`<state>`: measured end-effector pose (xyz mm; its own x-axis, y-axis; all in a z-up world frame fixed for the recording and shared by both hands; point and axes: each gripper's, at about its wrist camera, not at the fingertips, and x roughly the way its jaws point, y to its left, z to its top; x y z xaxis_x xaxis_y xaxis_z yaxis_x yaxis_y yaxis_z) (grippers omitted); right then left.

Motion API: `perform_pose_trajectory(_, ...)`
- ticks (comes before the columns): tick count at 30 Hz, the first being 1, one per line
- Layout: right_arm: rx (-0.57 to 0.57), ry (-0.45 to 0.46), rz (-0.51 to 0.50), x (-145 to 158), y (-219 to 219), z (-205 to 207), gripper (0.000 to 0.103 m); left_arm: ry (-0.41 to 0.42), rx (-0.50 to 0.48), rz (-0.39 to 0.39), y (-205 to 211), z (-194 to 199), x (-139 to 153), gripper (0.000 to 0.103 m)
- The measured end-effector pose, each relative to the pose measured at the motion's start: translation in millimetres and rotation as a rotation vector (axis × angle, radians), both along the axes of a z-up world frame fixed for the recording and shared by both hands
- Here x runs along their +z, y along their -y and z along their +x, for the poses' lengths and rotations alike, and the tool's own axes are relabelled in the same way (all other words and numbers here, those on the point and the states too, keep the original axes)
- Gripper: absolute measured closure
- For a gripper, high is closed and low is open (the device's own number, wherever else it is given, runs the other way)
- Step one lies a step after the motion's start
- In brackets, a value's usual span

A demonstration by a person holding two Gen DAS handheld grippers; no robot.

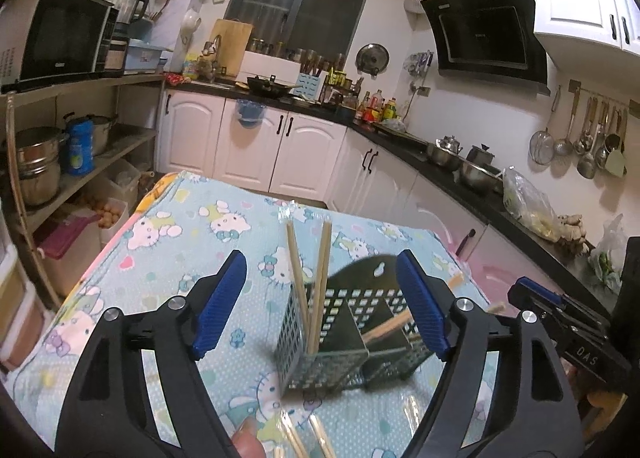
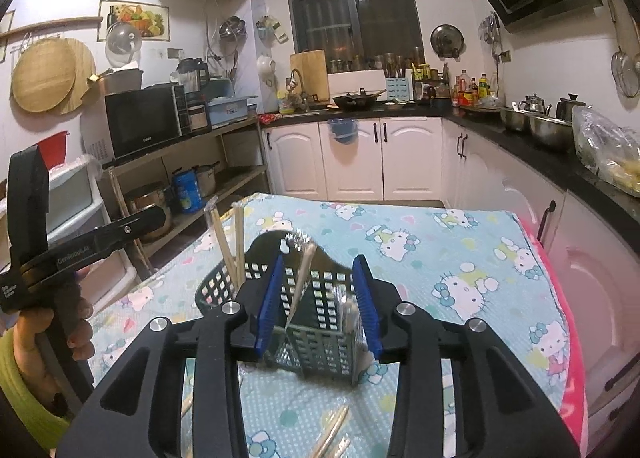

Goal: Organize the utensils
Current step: 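Open the left tool over the holder while the right tool lowers and releases its chopsticks inside, then move both open tools back from the holder toward the wrapped chopsticks on the cloth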

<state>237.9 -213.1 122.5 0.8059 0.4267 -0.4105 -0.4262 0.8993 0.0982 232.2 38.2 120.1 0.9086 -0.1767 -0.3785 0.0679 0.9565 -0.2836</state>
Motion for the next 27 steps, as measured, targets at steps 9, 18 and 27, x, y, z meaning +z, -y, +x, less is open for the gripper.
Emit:
perform_pose_trajectory(9, -0.008, -0.012, -0.030, -10.4, 5.7, -20.2, 0.068, -0.030, -0.003, -0.005, -0.6, -15.5, -14.6, 0.032)
perform_pose_trajectory(18, -0.006, -0.034, -0.046, -20.0, 6.9, -38.8, 0.068, -0.039, -0.027, -0.009, 0.1, -32.6, -24.4, 0.032)
perform_pose_trajectory(27, -0.004, -0.069, -0.068, -37.7, 7.9, -49.1, 0.068, -0.080, -0.032, 0.000, -2.0, -43.7, -40.9, 0.032)
